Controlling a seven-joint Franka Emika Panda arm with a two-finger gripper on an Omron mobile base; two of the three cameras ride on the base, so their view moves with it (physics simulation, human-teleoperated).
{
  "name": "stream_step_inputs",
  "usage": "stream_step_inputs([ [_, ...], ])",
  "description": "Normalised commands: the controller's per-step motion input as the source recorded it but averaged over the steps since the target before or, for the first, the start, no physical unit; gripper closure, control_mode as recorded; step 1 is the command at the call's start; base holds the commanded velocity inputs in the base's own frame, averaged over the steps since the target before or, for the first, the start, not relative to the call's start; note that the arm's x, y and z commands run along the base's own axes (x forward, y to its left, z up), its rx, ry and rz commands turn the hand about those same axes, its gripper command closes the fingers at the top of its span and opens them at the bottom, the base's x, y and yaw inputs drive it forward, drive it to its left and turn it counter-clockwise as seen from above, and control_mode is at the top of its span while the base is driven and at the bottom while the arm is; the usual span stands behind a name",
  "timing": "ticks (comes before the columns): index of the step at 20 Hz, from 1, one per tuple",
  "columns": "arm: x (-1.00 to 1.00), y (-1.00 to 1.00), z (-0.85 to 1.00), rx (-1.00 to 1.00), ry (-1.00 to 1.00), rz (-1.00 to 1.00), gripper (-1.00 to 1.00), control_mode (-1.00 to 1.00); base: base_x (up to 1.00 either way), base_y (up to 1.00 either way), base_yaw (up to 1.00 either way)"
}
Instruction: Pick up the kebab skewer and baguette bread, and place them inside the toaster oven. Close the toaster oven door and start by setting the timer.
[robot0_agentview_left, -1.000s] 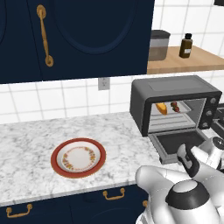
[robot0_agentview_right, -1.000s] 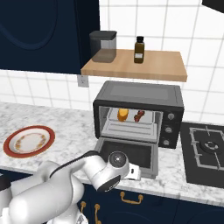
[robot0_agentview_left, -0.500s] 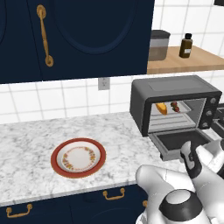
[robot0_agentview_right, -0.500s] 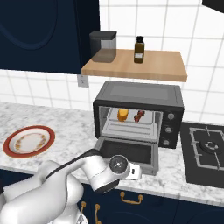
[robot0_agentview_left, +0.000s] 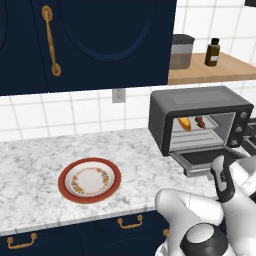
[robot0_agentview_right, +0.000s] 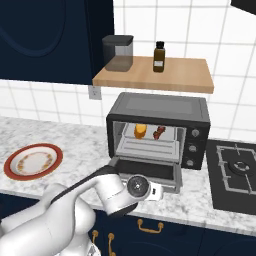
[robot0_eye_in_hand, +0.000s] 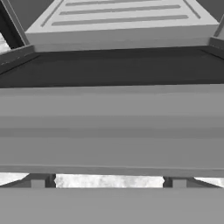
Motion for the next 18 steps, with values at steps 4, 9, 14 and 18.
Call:
stream_step_inputs([
  [4,0.51,0.0,0.62,0.08,0.0,0.0,-1.0,-1.0,0.0,0.0,0.0],
  [9,0.53,0.0,0.5,0.09,0.0,0.0,-1.0,-1.0,0.0,0.0,0.0],
  [14,0.64,0.05,0.35,0.07,0.0,0.0,-1.0,-1.0,0.0,0.0,0.0],
  [18,0.73,0.06,0.28,0.04,0.0,0.0,-1.0,-1.0,0.0,0.0,0.0],
])
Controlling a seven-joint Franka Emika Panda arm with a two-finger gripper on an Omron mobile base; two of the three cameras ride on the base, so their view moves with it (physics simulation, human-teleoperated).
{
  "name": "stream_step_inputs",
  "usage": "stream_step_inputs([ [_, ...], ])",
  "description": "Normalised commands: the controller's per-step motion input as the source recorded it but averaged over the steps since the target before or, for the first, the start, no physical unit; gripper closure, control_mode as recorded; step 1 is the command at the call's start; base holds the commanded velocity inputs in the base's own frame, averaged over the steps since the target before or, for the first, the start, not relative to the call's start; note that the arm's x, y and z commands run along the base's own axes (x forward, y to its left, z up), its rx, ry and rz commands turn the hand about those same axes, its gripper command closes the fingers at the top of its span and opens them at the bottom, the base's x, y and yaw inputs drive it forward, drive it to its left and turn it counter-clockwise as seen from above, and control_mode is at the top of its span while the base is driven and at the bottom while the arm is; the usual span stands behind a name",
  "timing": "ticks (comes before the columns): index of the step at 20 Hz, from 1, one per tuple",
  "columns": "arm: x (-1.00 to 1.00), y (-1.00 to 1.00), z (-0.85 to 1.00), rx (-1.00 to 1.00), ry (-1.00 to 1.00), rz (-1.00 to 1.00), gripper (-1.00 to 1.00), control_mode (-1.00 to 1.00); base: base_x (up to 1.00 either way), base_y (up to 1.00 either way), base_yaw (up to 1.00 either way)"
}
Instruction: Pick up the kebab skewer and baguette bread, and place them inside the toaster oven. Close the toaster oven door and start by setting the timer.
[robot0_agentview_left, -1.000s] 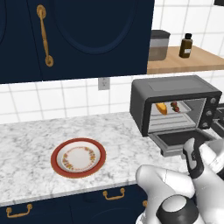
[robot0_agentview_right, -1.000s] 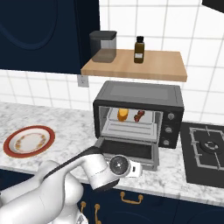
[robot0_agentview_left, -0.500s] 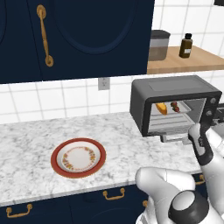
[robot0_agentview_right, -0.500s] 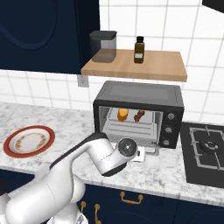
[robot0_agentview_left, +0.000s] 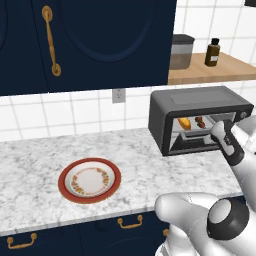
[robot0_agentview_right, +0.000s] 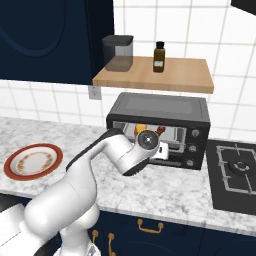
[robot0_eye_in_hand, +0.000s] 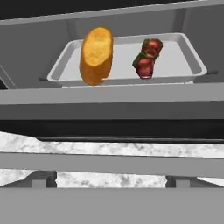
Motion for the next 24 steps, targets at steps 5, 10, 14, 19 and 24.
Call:
stream_step_inputs([
  [5,0.53,0.01,0.01,0.0,0.0,0.0,-1.0,-1.0,0.0,0.0,0.0],
  [10,0.4,0.06,0.0,0.0,0.0,0.0,-1.0,-1.0,0.0,0.0,0.0],
  [14,0.5,0.02,0.0,0.0,0.0,0.0,-1.0,-1.0,0.0,0.0,0.0],
  [19,0.53,0.02,0.0,0.0,0.0,0.0,-1.0,-1.0,0.0,0.0,0.0],
  [24,0.41,0.07,-0.01,0.0,0.0,0.0,-1.0,-1.0,0.0,0.0,0.0],
])
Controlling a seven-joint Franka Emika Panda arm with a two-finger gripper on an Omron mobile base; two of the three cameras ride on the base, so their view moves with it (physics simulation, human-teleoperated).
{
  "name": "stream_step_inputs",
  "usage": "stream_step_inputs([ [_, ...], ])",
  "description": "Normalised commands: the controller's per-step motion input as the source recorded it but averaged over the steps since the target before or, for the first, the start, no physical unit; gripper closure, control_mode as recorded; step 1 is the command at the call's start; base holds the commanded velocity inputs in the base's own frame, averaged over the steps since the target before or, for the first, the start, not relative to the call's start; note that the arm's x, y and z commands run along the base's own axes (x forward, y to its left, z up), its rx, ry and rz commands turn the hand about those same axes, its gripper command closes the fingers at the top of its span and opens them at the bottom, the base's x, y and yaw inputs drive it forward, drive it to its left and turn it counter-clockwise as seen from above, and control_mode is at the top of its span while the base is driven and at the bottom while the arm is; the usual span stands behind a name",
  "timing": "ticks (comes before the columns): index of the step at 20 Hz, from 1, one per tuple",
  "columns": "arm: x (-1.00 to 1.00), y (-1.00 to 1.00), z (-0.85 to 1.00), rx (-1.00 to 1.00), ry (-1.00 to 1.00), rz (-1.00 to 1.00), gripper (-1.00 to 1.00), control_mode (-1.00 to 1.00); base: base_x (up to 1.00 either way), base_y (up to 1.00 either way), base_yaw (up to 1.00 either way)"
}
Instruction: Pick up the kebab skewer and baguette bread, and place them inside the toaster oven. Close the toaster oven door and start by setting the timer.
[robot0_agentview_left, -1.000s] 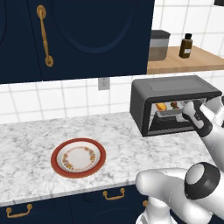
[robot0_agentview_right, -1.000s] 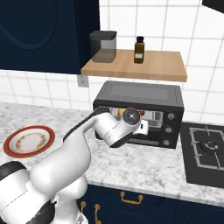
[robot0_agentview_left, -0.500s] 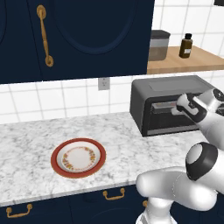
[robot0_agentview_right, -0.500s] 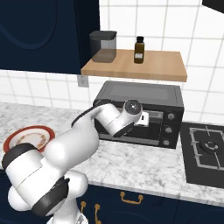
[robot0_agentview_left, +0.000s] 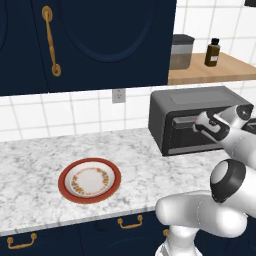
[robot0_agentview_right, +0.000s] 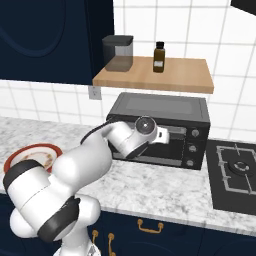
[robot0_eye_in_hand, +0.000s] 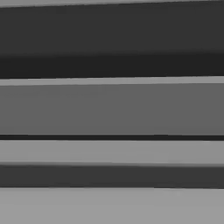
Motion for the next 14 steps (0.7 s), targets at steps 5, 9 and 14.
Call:
stream_step_inputs([
  [5,0.12,0.0,0.01,0.0,0.0,0.0,-1.0,-1.0,0.0,0.0,0.0],
  [9,-0.37,0.0,0.0,0.0,0.0,0.0,-1.0,-1.0,0.0,0.0,0.0],
  [14,-0.46,-0.01,0.0,0.0,0.0,0.0,-1.0,-1.0,0.0,0.0,0.0],
])
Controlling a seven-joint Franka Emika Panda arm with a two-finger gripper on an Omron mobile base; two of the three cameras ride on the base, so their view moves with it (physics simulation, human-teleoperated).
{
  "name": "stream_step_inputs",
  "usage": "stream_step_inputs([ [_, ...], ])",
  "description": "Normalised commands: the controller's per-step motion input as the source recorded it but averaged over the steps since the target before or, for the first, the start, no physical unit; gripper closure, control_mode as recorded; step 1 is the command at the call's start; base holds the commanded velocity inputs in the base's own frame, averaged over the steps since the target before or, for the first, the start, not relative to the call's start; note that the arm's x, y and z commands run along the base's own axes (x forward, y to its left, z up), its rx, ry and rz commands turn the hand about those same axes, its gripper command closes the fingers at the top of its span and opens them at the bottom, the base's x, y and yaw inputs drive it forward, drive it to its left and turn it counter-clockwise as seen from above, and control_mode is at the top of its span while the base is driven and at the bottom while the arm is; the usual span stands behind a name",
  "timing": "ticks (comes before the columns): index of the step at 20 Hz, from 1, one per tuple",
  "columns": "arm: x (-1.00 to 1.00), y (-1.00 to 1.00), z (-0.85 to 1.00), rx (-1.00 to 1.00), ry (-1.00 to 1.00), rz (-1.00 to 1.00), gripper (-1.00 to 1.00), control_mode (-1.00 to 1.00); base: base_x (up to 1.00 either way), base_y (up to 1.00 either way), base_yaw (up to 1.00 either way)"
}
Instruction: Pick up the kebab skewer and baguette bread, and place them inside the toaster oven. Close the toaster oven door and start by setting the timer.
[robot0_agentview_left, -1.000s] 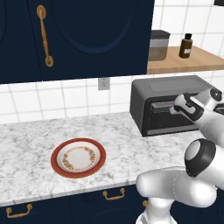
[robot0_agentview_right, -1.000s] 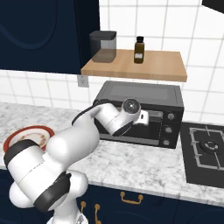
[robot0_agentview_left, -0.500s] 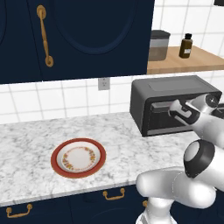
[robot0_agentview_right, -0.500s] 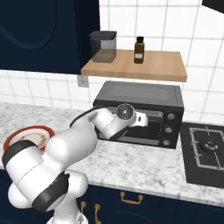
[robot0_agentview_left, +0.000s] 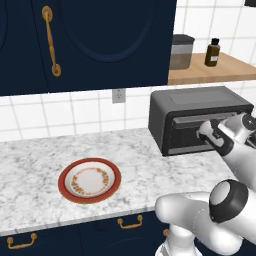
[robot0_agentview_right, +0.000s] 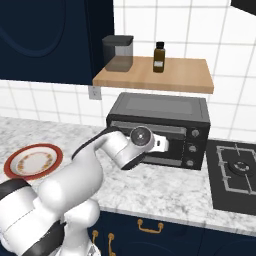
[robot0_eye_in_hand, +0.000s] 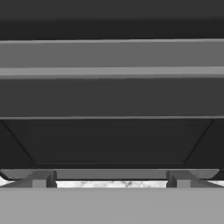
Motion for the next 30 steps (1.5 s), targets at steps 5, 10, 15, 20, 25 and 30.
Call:
stream_step_inputs([
  [5,-0.46,-0.13,0.17,0.0,-0.01,0.01,-1.0,-1.0,0.0,0.0,0.0],
  [10,-0.21,-0.47,0.44,0.01,-0.01,0.02,-1.0,-1.0,0.0,0.0,0.0],
  [15,-0.09,-0.67,0.22,0.03,-0.14,0.0,-1.0,-1.0,0.0,0.0,0.0],
  [20,-0.19,-0.64,0.13,0.0,-0.32,0.0,-1.0,-1.0,0.0,0.0,0.0],
  [25,0.0,-0.37,0.08,0.04,-0.29,-0.02,-1.0,-1.0,0.0,0.0,0.0],
  [30,0.02,-0.25,0.06,0.02,-0.21,0.0,-1.0,-1.0,0.0,0.0,0.0],
])
